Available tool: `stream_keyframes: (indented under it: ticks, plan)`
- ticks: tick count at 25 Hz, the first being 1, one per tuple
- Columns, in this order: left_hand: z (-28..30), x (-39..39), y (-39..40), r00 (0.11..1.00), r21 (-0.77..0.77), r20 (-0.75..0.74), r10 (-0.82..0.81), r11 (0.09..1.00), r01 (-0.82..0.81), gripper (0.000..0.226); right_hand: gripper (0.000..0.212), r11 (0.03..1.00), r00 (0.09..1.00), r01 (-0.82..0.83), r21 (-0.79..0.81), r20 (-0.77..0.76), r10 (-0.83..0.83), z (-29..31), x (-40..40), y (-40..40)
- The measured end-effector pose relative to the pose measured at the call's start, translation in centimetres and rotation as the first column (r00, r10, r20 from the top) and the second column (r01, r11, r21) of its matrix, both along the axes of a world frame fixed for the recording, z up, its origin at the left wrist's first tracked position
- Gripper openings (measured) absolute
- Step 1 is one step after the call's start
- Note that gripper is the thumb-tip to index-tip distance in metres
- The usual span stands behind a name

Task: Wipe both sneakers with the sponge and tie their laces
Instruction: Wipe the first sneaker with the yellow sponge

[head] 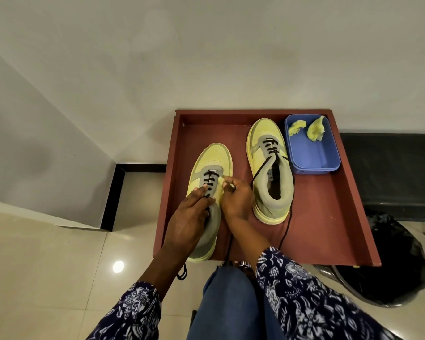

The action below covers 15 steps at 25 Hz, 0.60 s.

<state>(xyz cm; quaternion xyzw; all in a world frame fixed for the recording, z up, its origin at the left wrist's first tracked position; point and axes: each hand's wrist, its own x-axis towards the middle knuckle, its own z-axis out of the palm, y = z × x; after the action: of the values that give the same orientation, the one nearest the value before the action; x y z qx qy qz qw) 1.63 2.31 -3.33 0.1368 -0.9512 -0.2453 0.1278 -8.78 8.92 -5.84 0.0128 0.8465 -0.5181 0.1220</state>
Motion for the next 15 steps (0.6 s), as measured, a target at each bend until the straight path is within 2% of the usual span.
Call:
stream_keyframes:
  ticks: [2,5,11,15]
  plan:
    - [-0.1,-0.1,0.0,1.000,0.020,0.003,0.005,1.000,-0.006,0.040,0.023,0.998,0.997,0.000,0.069,-0.071,0.005,0.2,-0.3,-0.5]
    - [-0.1,0.0,0.0,1.000,0.011,-0.007,0.012,1.000,-0.012,0.039,0.024,0.998,0.992,-0.009,0.064,-0.122,0.016,0.1,0.0,-0.4]
    - [0.0,0.0,0.1,0.999,-0.033,-0.034,0.003,0.999,-0.005,0.039,0.033,0.972,0.970,-0.226,0.068,-0.078,0.231,0.6,2.2,1.3]
    - [-0.2,0.1,0.0,1.000,0.018,-0.009,0.023,1.000,-0.022,0.042,0.034,0.971,0.968,-0.239,0.026,-0.077,0.240,0.7,4.8,2.7]
